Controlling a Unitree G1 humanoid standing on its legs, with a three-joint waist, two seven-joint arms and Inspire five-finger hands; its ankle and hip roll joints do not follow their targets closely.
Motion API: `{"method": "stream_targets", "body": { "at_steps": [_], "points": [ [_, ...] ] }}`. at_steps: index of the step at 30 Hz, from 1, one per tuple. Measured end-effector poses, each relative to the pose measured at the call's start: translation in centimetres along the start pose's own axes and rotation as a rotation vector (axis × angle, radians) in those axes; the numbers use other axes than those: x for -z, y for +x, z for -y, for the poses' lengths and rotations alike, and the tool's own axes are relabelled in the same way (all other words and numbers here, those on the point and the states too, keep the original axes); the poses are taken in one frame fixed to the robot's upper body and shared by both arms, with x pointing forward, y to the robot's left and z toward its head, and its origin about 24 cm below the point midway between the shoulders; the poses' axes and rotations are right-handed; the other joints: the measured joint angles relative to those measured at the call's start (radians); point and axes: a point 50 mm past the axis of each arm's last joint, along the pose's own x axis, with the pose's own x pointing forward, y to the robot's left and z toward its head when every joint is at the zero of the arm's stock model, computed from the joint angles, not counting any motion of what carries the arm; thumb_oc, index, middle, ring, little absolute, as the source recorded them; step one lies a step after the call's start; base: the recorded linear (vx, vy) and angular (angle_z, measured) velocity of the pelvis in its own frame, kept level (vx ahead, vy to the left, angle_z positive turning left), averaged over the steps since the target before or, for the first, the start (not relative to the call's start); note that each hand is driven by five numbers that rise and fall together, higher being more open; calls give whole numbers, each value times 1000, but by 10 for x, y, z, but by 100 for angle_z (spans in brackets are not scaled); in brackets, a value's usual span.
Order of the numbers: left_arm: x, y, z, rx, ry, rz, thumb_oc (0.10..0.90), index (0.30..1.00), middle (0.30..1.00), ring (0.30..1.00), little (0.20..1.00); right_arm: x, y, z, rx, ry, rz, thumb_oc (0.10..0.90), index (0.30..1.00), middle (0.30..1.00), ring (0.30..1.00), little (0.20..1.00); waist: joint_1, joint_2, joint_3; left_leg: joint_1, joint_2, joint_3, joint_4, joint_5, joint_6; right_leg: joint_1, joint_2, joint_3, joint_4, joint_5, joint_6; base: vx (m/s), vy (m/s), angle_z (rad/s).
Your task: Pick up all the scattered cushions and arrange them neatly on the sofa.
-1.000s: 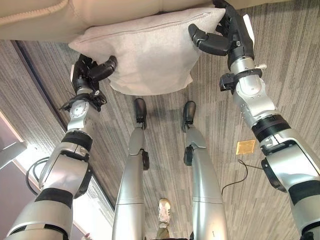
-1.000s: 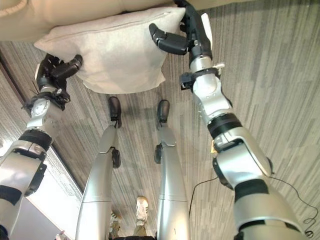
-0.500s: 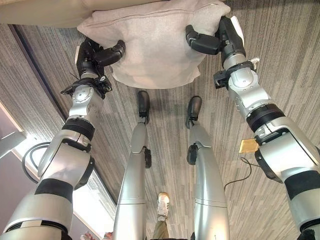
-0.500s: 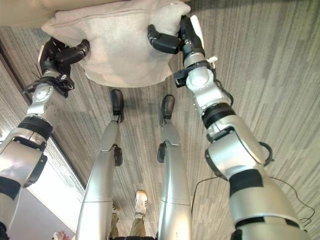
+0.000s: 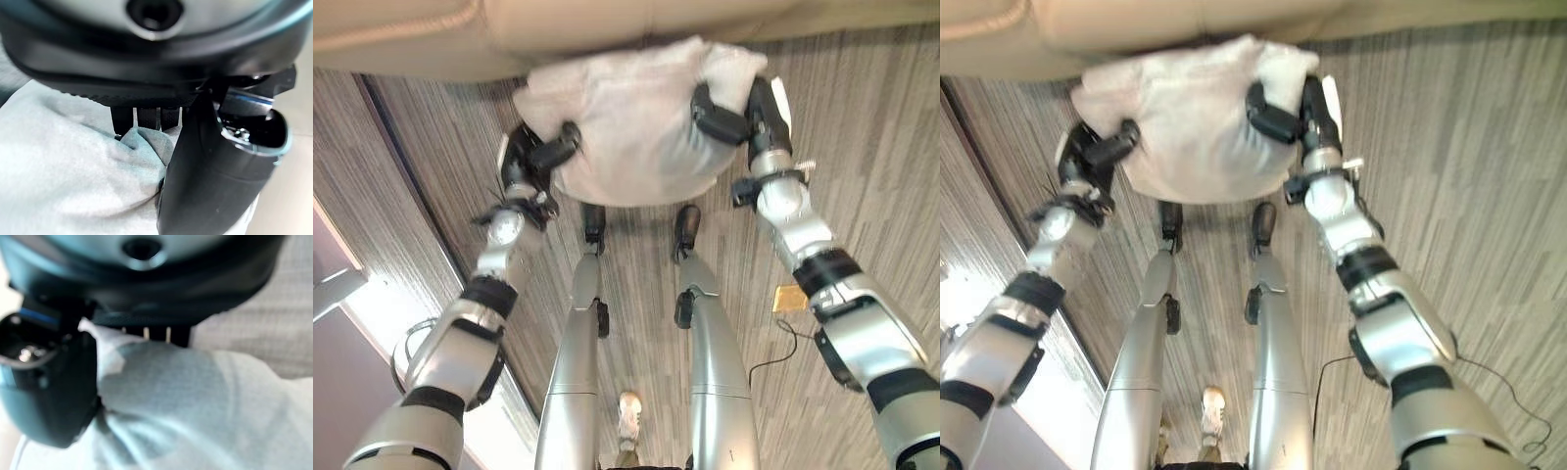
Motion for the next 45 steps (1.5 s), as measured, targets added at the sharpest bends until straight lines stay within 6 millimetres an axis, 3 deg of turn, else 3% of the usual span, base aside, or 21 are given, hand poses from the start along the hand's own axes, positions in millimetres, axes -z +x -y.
{"method": "stream_targets", "body": {
  "at_steps": [8, 11, 12, 15, 18, 20, 22, 24, 25, 26, 30, 31, 32, 33, 35, 36, 37, 39, 42, 44, 45],
  "points": [
    [33, -38, -5, 25, -23, -35, 400, 300, 300, 300, 300, 37, -65, 1, 32, 77, -12, 400, 300, 300, 300, 300, -47, -3, -18, 258, 14, 9, -81, 0, 5, 257, 15, 0, -88, 7, 14, 13, -7, -6],
    [30, -46, -5, 46, -2, 1, 400, 300, 300, 300, 300, 38, -80, 4, 45, 79, 14, 400, 300, 300, 300, 300, -61, -6, -57, 327, 19, 20, -98, -10, 6, 323, 21, 10, -108, 2, 21, 71, -48, -11],
    [21, -45, -3, 72, 25, 26, 400, 300, 300, 300, 300, 34, -80, 9, 70, 84, 30, 400, 300, 300, 300, 300, -57, -16, -24, 389, 23, 31, -105, -13, 10, 382, 27, 17, -116, 6, 16, 38, -57, -15],
    [30, -59, -4, 96, 90, 16, 400, 300, 300, 300, 300, 50, -102, 10, 55, 48, -16, 400, 300, 300, 300, 300, -65, -23, -93, 476, 34, 32, -115, -35, 6, 479, 37, 12, -155, -4, 21, 74, -52, -6],
    [33, -65, -9, 91, 173, 11, 400, 300, 300, 300, 300, 55, -110, 9, 60, 34, -38, 400, 300, 300, 300, 300, -52, -52, -66, 628, 49, 79, -115, -48, 9, 632, 57, 44, -193, 6, 9, 101, -62, -30],
    [49, -81, -18, 70, 192, -41, 400, 300, 300, 300, 300, 66, -132, 8, 23, 4, -82, 400, 300, 300, 300, 300, -70, -48, -134, 668, 64, 84, -94, -92, -20, 676, 71, 55, -225, -13, 10, 81, 27, -42],
    [55, -90, -27, 49, 224, -67, 400, 300, 300, 300, 300, 74, -145, 0, -5, 14, -118, 400, 300, 300, 300, 300, -33, -106, -156, 701, 49, 68, -25, -110, -19, 708, 86, 155, -225, -7, 3, 206, 103, -97],
    [65, -98, -31, 28, 258, -105, 400, 300, 300, 300, 300, 79, -149, -1, -25, -9, -146, 400, 300, 300, 300, 300, 10, -135, -157, 708, -46, -207, 110, -272, 39, 768, 97, 275, -261, 31, -8, 119, 74, -157],
    [77, -107, -28, 20, 241, -142, 400, 300, 300, 300, 300, 80, -154, 5, -29, -40, -151, 400, 300, 300, 300, 300, 18, -110, -183, 744, -87, -246, 77, -295, 44, 802, 112, 323, -297, 43, 17, 36, 141, -166],
    [86, -112, -21, 39, 232, -165, 400, 300, 300, 300, 300, 85, -164, 12, -13, -60, -175, 400, 300, 300, 300, 300, -18, -73, -223, 749, -94, -257, 75, -262, 57, 810, 130, 334, -317, 40, 20, 63, 207, -133],
    [92, -118, -18, 61, 249, -180, 400, 300, 300, 300, 300, 87, -176, 18, -2, -79, -192, 400, 300, 300, 300, 300, -90, -97, -286, 823, -102, -75, -10, -242, 107, 798, 125, 495, -346, 77, 105, -80, 89, -131],
    [91, -117, -17, 64, 249, -178, 400, 300, 300, 300, 300, 86, -176, 17, -1, -80, -191, 400, 300, 300, 300, 300, -104, -91, -286, 832, -94, -38, -24, -234, 119, 791, 114, 474, -344, 69, 106, -131, -46, -193],
    [91, -116, -15, 69, 249, -175, 400, 300, 300, 300, 300, 87, -176, 18, 7, -86, -194, 400, 300, 300, 300, 300, -91, -84, -286, 856, -82, 38, -60, -229, 125, 743, 98, 331, -315, 40, 110, -39, -75, -174],
    [91, -116, -15, 68, 251, -178, 400, 300, 300, 300, 300, 88, -178, 15, 16, -80, -202, 400, 300, 300, 300, 300, -107, -71, -288, 861, -60, 122, -58, -236, 136, 731, 32, 81, -315, 18, 97, -47, -74, -192],
    [93, -117, -15, 70, 255, -193, 400, 300, 300, 300, 300, 91, -183, 14, 21, -79, -224, 400, 300, 300, 300, 300, -106, -55, -289, 887, -47, 191, -68, -245, 141, 760, -45, -144, -322, 28, 84, 24, -92, -158],
    [95, -117, -14, 69, 252, -203, 400, 300, 300, 300, 300, 93, -187, 14, 14, -91, -235, 400, 300, 300, 300, 300, -120, -48, -288, 918, -31, 242, -80, -263, 118, 800, -79, -196, -330, 29, 86, 26, -81, -149],
    [97, -119, -16, 63, 257, -215, 400, 300, 300, 300, 300, 95, -189, 13, 16, -92, -245, 400, 300, 300, 300, 300, -98, -41, -288, 935, -27, 265, -84, -270, 123, 815, -94, -226, -322, 30, 77, -9, 2, -134],
    [100, -121, -14, 82, 275, -227, 400, 300, 300, 300, 300, 98, -201, 14, 5, -103, -274, 400, 300, 300, 300, 300, -116, -34, -296, 945, -29, 245, -80, -288, 94, 924, -116, -207, -390, 147, 90, 22, -33, -55],
    [108, -128, -12, 89, 291, -262, 400, 300, 300, 300, 300, 103, -205, 18, -2, -150, -310, 400, 300, 300, 300, 300, -140, 1, -297, 968, 10, 284, -80, -284, 39, 926, -72, -177, -425, 128, 82, 188, -280, -25],
    [111, -136, -21, 44, 293, -281, 400, 300, 300, 300, 300, 101, -200, 12, -42, -172, -292, 400, 300, 300, 300, 300, -83, 16, -312, 1005, 24, 412, -79, -294, 32, 887, -55, -182, -399, 121, 32, 43, -83, -164],
    [112, -136, -19, 50, 290, -282, 400, 300, 300, 300, 300, 101, -200, 16, -43, -190, -290, 400, 300, 300, 300, 300, -96, 34, -322, 1004, 25, 410, -81, -295, 32, 887, -49, -173, -412, 126, 26, 0, 0, -135]
  ]
}}
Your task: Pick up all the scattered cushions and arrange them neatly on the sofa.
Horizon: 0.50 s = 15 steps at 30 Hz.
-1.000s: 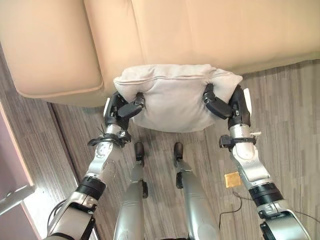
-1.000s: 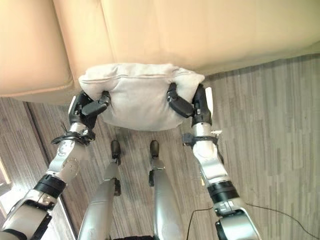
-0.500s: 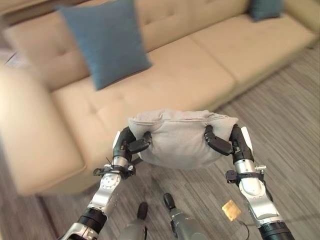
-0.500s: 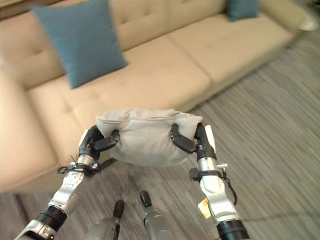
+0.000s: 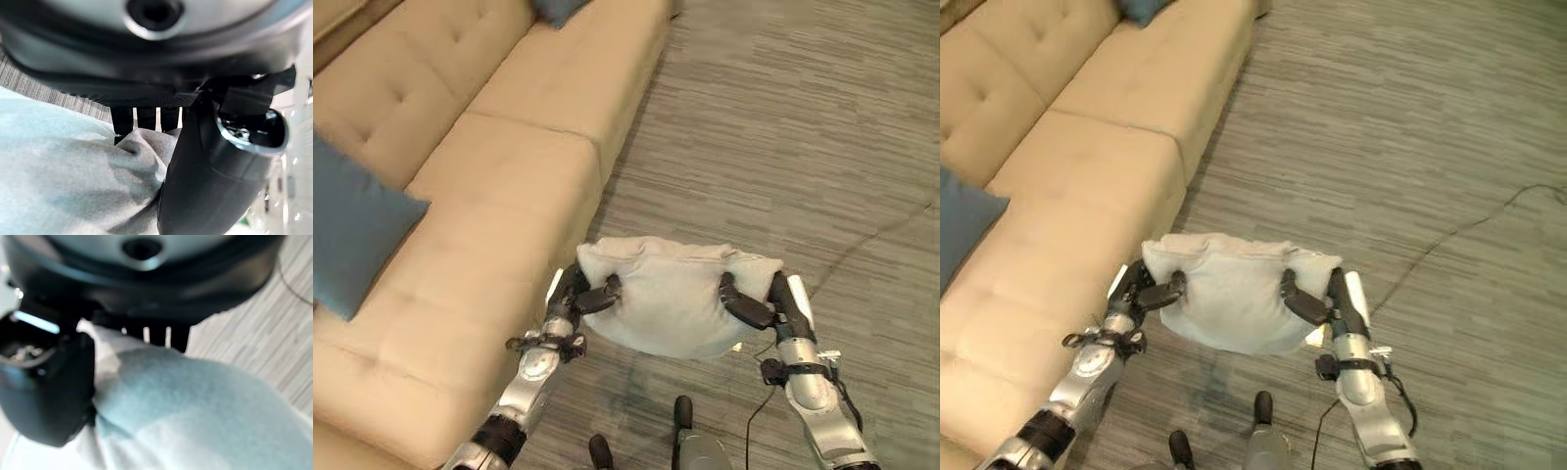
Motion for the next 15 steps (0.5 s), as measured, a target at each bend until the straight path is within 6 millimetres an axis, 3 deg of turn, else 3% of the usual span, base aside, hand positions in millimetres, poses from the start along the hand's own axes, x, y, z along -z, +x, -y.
{"method": "stream_targets", "body": {
  "at_steps": [1, 3, 5, 6, 7, 8, 9, 10, 11, 12, 13, 14, 15],
  "points": [
    [0, 1, 4, 15, 1, -1, 400, 300, 300, 300, 300, 1, 0, 3, 2, -16, -8, 400, 300, 300, 300, 300, -21, 18, -11, 6, 6, -2, -16, 0, 0, -4, 11, 2, -1, 0, 0, 0, 0, -32],
    [-2, 4, 12, 38, 7, 13, 400, 300, 300, 300, 300, 3, 1, 11, 29, -30, -22, 400, 300, 300, 300, 300, -48, 30, -18, 26, 19, 1, -44, 2, -2, -6, 33, 8, -1, 0, -2, 275, -301, -23],
    [-4, 5, 20, 49, -15, 22, 400, 300, 300, 300, 300, 3, 4, 15, 49, -36, -17, 400, 300, 300, 300, 300, -69, 35, -20, 43, 51, 27, -51, -15, -34, -51, 36, -48, 50, -71, 24, 579, -728, -50],
    [-2, 4, 16, 47, 5, 11, 400, 300, 300, 300, 300, 5, 5, 12, 51, -29, -24, 400, 300, 300, 300, 300, -69, 29, -26, 53, 50, 52, -51, -16, -39, -83, 5, -118, 119, -95, 11, 590, -924, -73],
    [-1, 4, 13, 45, 16, 4, 400, 300, 300, 300, 300, 8, 0, 9, 41, -25, -38, 400, 300, 300, 300, 300, -70, 13, -36, 50, 50, 70, -31, -19, -43, -96, -30, -118, 147, -94, 10, 761, -1182, -102],
    [2, 2, 12, 44, 19, -8, 400, 300, 300, 300, 300, 15, -6, 6, 30, -14, -66, 400, 300, 300, 300, 300, -28, 23, -38, 7, 117, 112, 132, -110, -80, -145, 31, -114, 304, -170, -55, 384, -762, -96],
    [6, -1, 11, 47, 32, -26, 400, 300, 300, 300, 300, 19, -11, 1, 22, 1, -92, 400, 300, 300, 300, 300, -12, -1, -47, -2, 137, 119, 196, -119, -82, -134, 48, -109, 307, -155, -88, 237, -505, -114],
    [15, -5, 9, 42, 41, -72, 400, 300, 300, 300, 300, 29, -18, -7, -4, 15, -139, 400, 300, 300, 300, 300, 17, -31, -60, -116, 183, 17, 502, -102, -34, -88, 96, -56, 252, -213, -158, 239, -275, -117],
    [19, -8, 8, 38, 44, -88, 400, 300, 300, 300, 300, 31, -18, -8, -10, 15, -158, 400, 300, 300, 300, 300, 35, -42, -56, -190, 213, -47, 653, -99, -19, -63, 106, -9, 216, -175, -137, 302, -219, -111],
    [22, -9, 13, 41, 23, -105, 400, 300, 300, 300, 300, 30, -18, -8, -17, 11, -153, 400, 300, 300, 300, 300, 39, -43, -55, -272, 146, -196, 678, -116, -37, -51, 131, 50, 191, -172, -149, 304, -218, -111],
    [21, -8, 14, 39, 13, -101, 400, 300, 300, 300, 300, 29, -16, -3, -13, -3, -143, 400, 300, 300, 300, 300, 53, -47, -51, -294, 90, -263, 667, -121, -40, -52, 123, 81, 176, -163, -133, 224, -145, -118],
    [21, -9, 15, 38, 4, -102, 400, 300, 300, 300, 300, 26, -13, -2, -17, -12, -132, 400, 300, 300, 300, 300, 70, -49, -43, -345, 38, -300, 645, -124, -41, -31, 137, 130, 132, -148, -127, 264, -115, -127],
    [22, -9, 15, 37, 6, -105, 400, 300, 300, 300, 300, 28, -14, -3, -23, -14, -138, 400, 300, 300, 300, 300, 67, -46, -38, -375, 14, -302, 606, -121, -40, 2, 148, 148, 99, -135, -135, 404, -126, -109]
  ]
}}
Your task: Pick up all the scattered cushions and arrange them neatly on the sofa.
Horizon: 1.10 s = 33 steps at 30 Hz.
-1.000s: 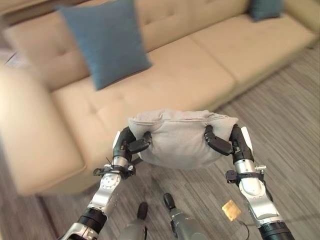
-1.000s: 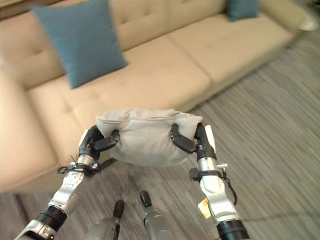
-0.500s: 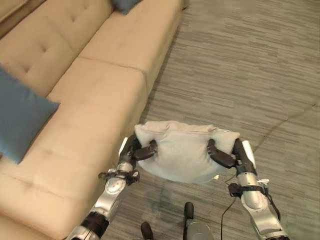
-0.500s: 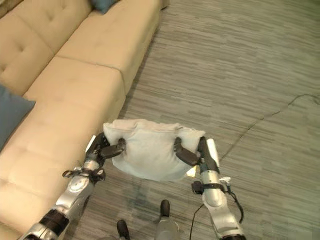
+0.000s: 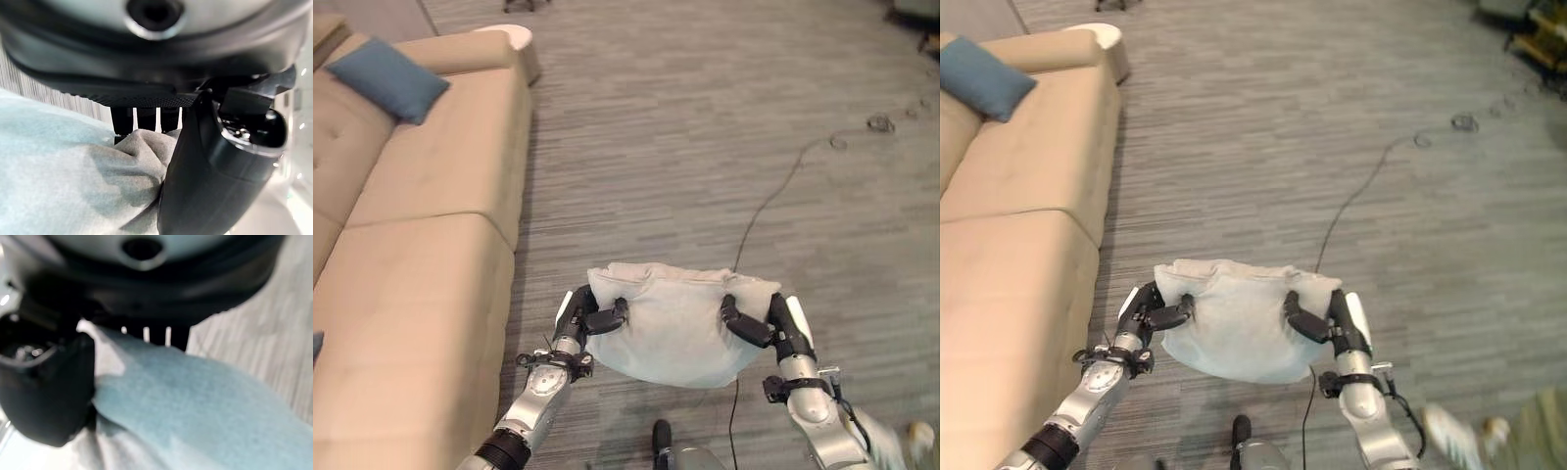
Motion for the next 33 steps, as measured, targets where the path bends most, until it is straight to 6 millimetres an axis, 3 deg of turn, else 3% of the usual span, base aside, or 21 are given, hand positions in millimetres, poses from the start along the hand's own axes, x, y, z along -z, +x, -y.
{"method": "stream_targets", "body": {
  "at_steps": [5, 6, 9, 11, 13, 14, 15, 17, 18, 19, 20, 22, 23, 25, 26, 27, 28, 29, 30, 31, 33],
  "points": [
    [-2, 2, 1, 10, 10, 7, 400, 300, 300, 300, 300, 6, -6, 0, 11, 3, -24, 400, 300, 300, 300, 300, -31, -6, 14, -73, -17, 83, -437, 100, -4, 135, 58, 33, -143, -11, -5, 542, -36, -39],
    [-1, 2, 7, 18, -8, 6, 400, 300, 300, 300, 300, 7, -1, 2, 24, -4, -30, 400, 300, 300, 300, 300, 6, 5, 17, -68, -21, 53, -662, 136, -41, 143, 77, 53, -159, -32, -16, 460, -31, -44],
    [5, -3, -1, -16, -18, -17, 400, 300, 300, 300, 300, 1, 13, -3, 5, -5, -13, 400, 300, 300, 300, 300, 90, 26, 60, -96, -26, 15, -684, 189, -6, 213, 115, 153, -164, -41, -42, 422, 23, -103],
    [16, -13, -11, -50, -16, -54, 400, 300, 300, 300, 300, 4, 7, -11, -59, -22, -22, 400, 300, 300, 300, 300, 101, 40, 57, -65, -68, -27, -600, 201, 23, 302, 113, 185, -163, -113, -27, 637, 11, -56],
    [20, -19, -19, -80, -20, -67, 400, 300, 300, 300, 300, 9, -2, -21, -110, -6, -44, 400, 300, 300, 300, 300, 111, 39, 50, -37, -60, -15, -553, 275, 86, 273, 122, 166, 27, -240, 45, 453, -2, -36],
    [22, -22, -25, -97, -13, -76, 400, 300, 300, 300, 300, 11, -6, -30, -149, 6, -58, 400, 300, 300, 300, 300, 113, 33, 46, -3, -53, -1, -556, 345, 135, 205, 117, 125, 231, -293, 143, 322, 14, -17],
    [21, -23, -35, -117, 3, -81, 400, 300, 300, 300, 300, 14, -13, -39, -182, 29, -75, 400, 300, 300, 300, 300, 110, -8, 43, 50, -86, 16, -564, 351, 163, 126, 54, 62, 484, -307, 246, 507, 64, -12],
    [19, -22, -37, -127, -1, -79, 400, 300, 300, 300, 300, 13, -16, -41, -190, 42, -77, 400, 300, 300, 300, 300, 108, -28, 40, 97, -123, 13, -565, 308, 192, 75, -44, -10, 662, -285, 261, 584, 103, 0],
    [15, -20, -37, -138, -24, -61, 400, 300, 300, 300, 300, 8, -12, -41, -177, 58, -55, 400, 300, 300, 300, 300, 102, -19, 50, 130, -140, -17, -547, 238, 225, 13, -92, -25, 799, -259, 252, 587, 18, 18],
    [8, -13, -34, -136, -44, -37, 400, 300, 300, 300, 300, 3, -8, -39, -145, 87, -41, 400, 300, 300, 300, 300, 93, 17, 78, 179, -127, -50, -539, 198, 224, -76, -128, -68, 923, -269, 201, 587, -74, 31],
    [4, -10, -33, -133, -49, -24, 400, 300, 300, 300, 300, 2, -7, -37, -139, 90, -38, 400, 300, 300, 300, 300, 81, 42, 91, 215, -108, -59, -550, 211, 197, -108, -137, -110, 887, -287, 171, 698, -180, 61],
    [-1, -7, -34, -136, -50, -6, 400, 300, 300, 300, 300, 1, -7, -36, -153, 82, -33, 400, 300, 300, 300, 300, 71, 42, 93, 295, -100, -94, -579, 204, 158, -162, -146, -137, 668, -281, 168, 800, -277, 63],
    [-2, -6, -35, -145, -69, 2, 400, 300, 300, 300, 300, 0, -6, -34, -157, 92, -27, 400, 300, 300, 300, 300, 49, 55, 80, 328, -85, -195, -578, 123, 128, -198, -122, -135, 461, -270, 169, 683, -250, 74],
    [-7, -2, -36, -150, -72, 18, 400, 300, 300, 300, 300, -5, -4, -36, -158, 109, -11, 400, 300, 300, 300, 300, 10, 54, 79, 349, -77, -250, -586, 112, 125, -198, -86, -1, 94, -180, 192, 579, -236, 115],
    [-8, 0, -36, -149, -70, 23, 400, 300, 300, 300, 300, -6, -3, -36, -157, 112, -6, 400, 300, 300, 300, 300, -4, 43, 76, 384, -78, -260, -613, 107, 115, -244, -99, 46, -14, -80, 202, 534, -261, 121],
    [-3, -1, -36, -155, -69, 1, 400, 300, 300, 300, 300, -4, -2, -39, -169, 109, -21, 400, 300, 300, 300, 300, 0, 29, 72, 419, -86, -261, -596, 67, 88, -267, -133, 29, -10, -33, 204, 698, -337, 101],
    [16, -14, -40, -176, -66, -64, 400, 300, 300, 300, 300, 6, -9, -47, -206, 101, -76, 400, 300, 300, 300, 300, 7, -24, 33, 490, -115, -243, -551, -6, 51, -236, -158, 7, 3, 84, 124, 415, -313, 62],
    [32, -23, -38, -208, -117, -116, 400, 300, 300, 300, 300, 11, -11, -49, -237, 85, -92, 400, 300, 300, 300, 300, 40, 24, 8, 508, -68, -231, -487, -60, 28, -230, -120, -10, 73, 130, 196, 415, -313, 33],
    [33, -22, -32, -201, -153, -123, 400, 300, 300, 300, 300, 16, -7, -45, -212, 86, -116, 400, 300, 300, 300, 300, 38, 36, 9, 417, -48, -211, -291, -91, 14, -225, -124, -47, 100, 83, 218, 237, -238, 33],
    [35, -22, -29, -203, -178, -127, 400, 300, 300, 300, 300, 17, -6, -44, -212, 88, -130, 400, 300, 300, 300, 300, 57, 37, 6, 213, -17, -125, 94, -78, 7, -188, -113, -77, 78, 105, 146, 0, 0, 23],
    [39, -27, -35, -231, -205, -142, 400, 300, 300, 300, 300, 12, -3, -47, -237, 77, -110, 400, 300, 300, 300, 300, 69, 38, 5, 162, 8, -136, 74, -94, -4, -136, -62, -80, 74, 84, 58, 387, -479, -8]
  ]
}}
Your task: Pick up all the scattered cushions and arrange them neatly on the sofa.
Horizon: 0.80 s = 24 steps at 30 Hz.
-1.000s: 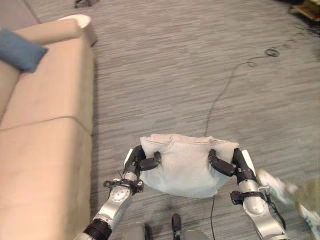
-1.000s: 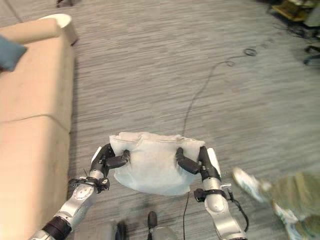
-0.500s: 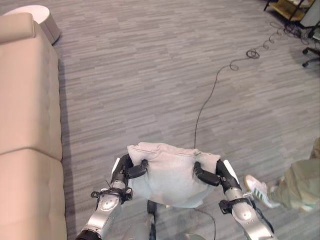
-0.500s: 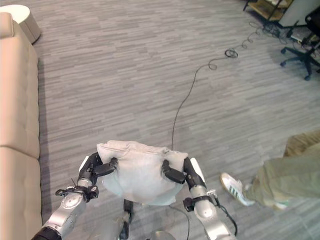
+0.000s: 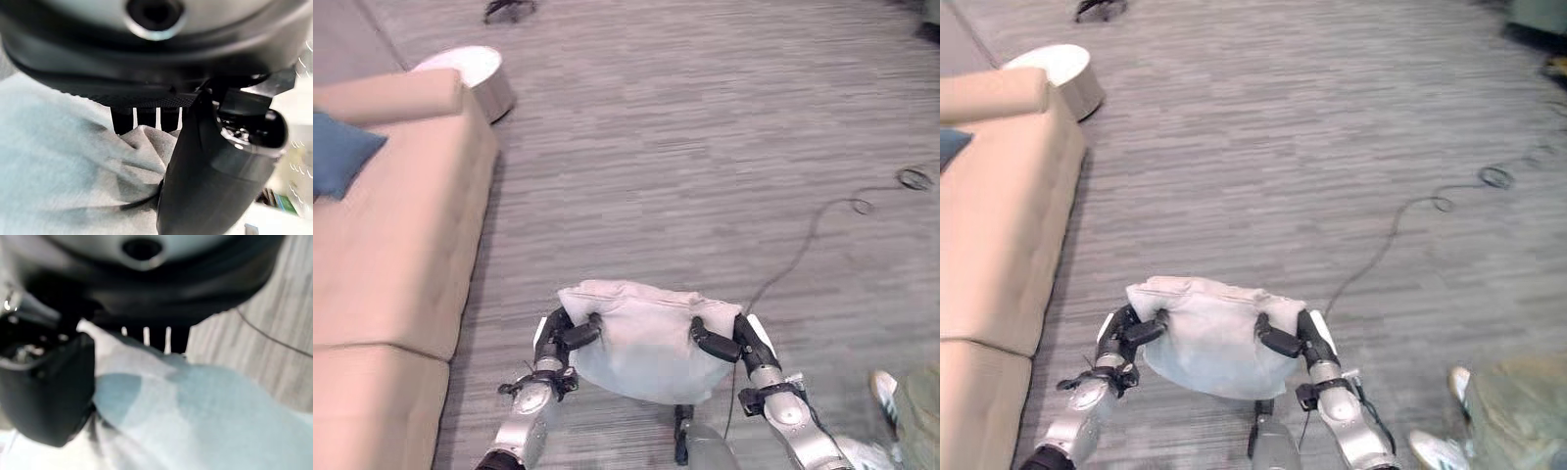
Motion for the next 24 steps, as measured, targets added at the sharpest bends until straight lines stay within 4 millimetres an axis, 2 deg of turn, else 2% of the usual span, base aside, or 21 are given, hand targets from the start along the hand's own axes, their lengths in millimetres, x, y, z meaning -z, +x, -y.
{"method": "stream_targets", "body": {
  "at_steps": [1, 2, 3, 4, 5, 6, 7, 8, 10, 11, 12, 13, 14, 15, 16, 17, 18, 19, 20, 22, 24],
  "points": [
    [4, -2, 0, -5, -9, -9, 400, 300, 300, 300, 300, -6, 4, 1, -3, -5, 20, 400, 300, 300, 300, 300, 18, 2, 3, -25, 14, -2, -22, 42, -1, 31, 31, -2, 6, -40, -27, 892, -694, -23],
    [-6, 2, 3, 16, -12, 18, 400, 300, 300, 300, 300, -8, 4, 5, 20, 16, 27, 400, 300, 300, 300, 300, 46, -10, 16, -114, 91, 102, 140, 207, -80, 43, 35, -60, 65, -150, -23, 695, -364, 0],
    [-12, 6, 7, 32, -22, 44, 400, 300, 300, 300, 300, -9, 6, 4, 32, 40, 22, 400, 300, 300, 300, 300, 64, -39, 38, -161, 100, 166, 218, 197, -93, 100, 0, -122, 40, -167, 31, 714, -77, 77],
    [-11, 5, 8, 23, -44, 41, 400, 300, 300, 300, 300, -12, 6, 3, 30, 48, 29, 400, 300, 300, 300, 300, 60, -71, 38, -198, 86, 226, 68, 124, 0, 170, 9, -178, -26, -165, 65, 400, -12, 104],
    [-10, 3, 6, 13, -52, 43, 400, 300, 300, 300, 300, -17, 9, 4, 26, 38, 48, 400, 300, 300, 300, 300, 80, -75, 41, -237, 78, 279, -42, 125, 15, 208, 28, -209, -56, -192, 64, 612, -2, 114],
    [-11, 2, 3, 1, -56, 47, 400, 300, 300, 300, 300, -24, 13, 7, 26, 23, 72, 400, 300, 300, 300, 300, 106, -67, 31, -241, 73, 387, -254, 145, 12, 260, 63, -246, -103, -210, 129, 331, 8, 66],
    [-12, 3, -1, -10, -52, 49, 400, 300, 300, 300, 300, -31, 18, 6, 18, 17, 96, 400, 300, 300, 300, 300, 119, -62, 34, -250, 57, 433, -350, 168, 25, 294, 84, -267, -123, -223, 136, 450, 30, 57],
    [-13, 2, -8, -42, -54, 51, 400, 300, 300, 300, 300, -40, 23, 3, -2, 10, 128, 400, 300, 300, 300, 300, 143, -64, 34, -259, 21, 456, -450, 199, 36, 342, 103, -284, -145, -239, 132, 522, 95, 33],
    [-10, -3, -22, -105, -101, 46, 400, 300, 300, 300, 300, -55, 30, -7, -44, 10, 176, 400, 300, 300, 300, 300, 174, -57, 26, -248, -32, 455, -486, 232, 96, 397, 120, -279, -133, -274, 175, 411, 108, 6],
    [-1, -7, -21, -130, -142, 22, 400, 300, 300, 300, 300, -53, 29, -11, -71, 7, 172, 400, 300, 300, 300, 300, 183, 3, 8, -190, -42, 424, -472, 248, 203, 359, 125, -288, 80, -329, 205, 266, 75, 5],
    [3, -10, -21, -139, -148, 11, 400, 300, 300, 300, 300, -49, 25, -13, -79, 8, 160, 400, 300, 300, 300, 300, 182, 45, -13, -149, -37, 415, -504, 245, 252, 327, 132, -300, 204, -329, 204, 339, 101, 36],
    [0, -10, -27, -147, -130, 21, 400, 300, 300, 300, 300, -41, 19, -23, -90, 43, 129, 400, 300, 300, 300, 300, 180, 27, -14, -96, -53, 356, -533, 339, 280, 268, 70, -300, 469, -311, 204, 317, 79, 104],
    [-4, -10, -34, -154, -96, 26, 400, 300, 300, 300, 300, -33, 12, -30, -107, 64, 103, 400, 300, 300, 300, 300, 152, -23, -25, -61, -109, 290, -538, 334, 280, 207, -38, -321, 669, -300, 170, 273, 30, 160],
    [-6, -10, -34, -144, -82, 31, 400, 300, 300, 300, 300, -29, 8, -31, -115, 72, 91, 400, 300, 300, 300, 300, 122, -45, -32, -34, -150, 238, -541, 327, 278, 166, -105, -291, 741, -304, 175, 297, -47, 165],
    [-8, -9, -34, -144, -79, 37, 400, 300, 300, 300, 300, -28, 8, -29, -117, 71, 89, 400, 300, 300, 300, 300, 114, -46, -31, -16, -167, 201, -549, 315, 271, 142, -134, -272, 748, -307, 182, 257, -122, 146],
    [-11, -8, -31, -130, -79, 49, 400, 300, 300, 300, 300, -29, 8, -27, -106, 74, 90, 400, 300, 300, 300, 300, 113, -41, -28, 10, -174, 153, -566, 315, 259, 104, -172, -248, 711, -308, 181, 217, -174, 106],
    [-14, -7, -28, -119, -82, 61, 400, 300, 300, 300, 300, -28, 9, -23, -93, 78, 88, 400, 300, 300, 300, 300, 107, -37, -27, 28, -167, 127, -589, 319, 240, 95, -180, -234, 626, -320, 161, 178, -218, 114],
    [-18, -7, -28, -113, -80, 73, 400, 300, 300, 300, 300, -29, 9, -23, -92, 84, 91, 400, 300, 300, 300, 300, 103, -32, -24, 36, -159, 106, -587, 319, 239, 99, -181, -236, 532, -317, 163, 198, -260, 103],
    [-21, -6, -27, -108, -77, 82, 400, 300, 300, 300, 300, -30, 10, -21, -94, 85, 93, 400, 300, 300, 300, 300, 125, -31, -24, 56, -147, 48, -590, 302, 209, 79, -178, -197, 414, -309, 152, 254, -267, 114],
    [-23, -5, -28, -104, -68, 90, 400, 300, 300, 300, 300, -32, 10, -24, -107, 95, 101, 400, 300, 300, 300, 300, 94, -26, -26, 67, -131, -23, -592, 291, 190, 120, -103, -50, 114, -273, 155, 271, -217, 136],
    [-25, 2, -24, -100, -66, 92, 400, 300, 300, 300, 300, -32, 11, -22, -105, 93, 103, 400, 300, 300, 300, 300, 68, 1, -19, 82, -105, -189, -605, 274, 147, 115, 24, 278, -54, -221, 151, 193, -243, 187]
  ]
}}
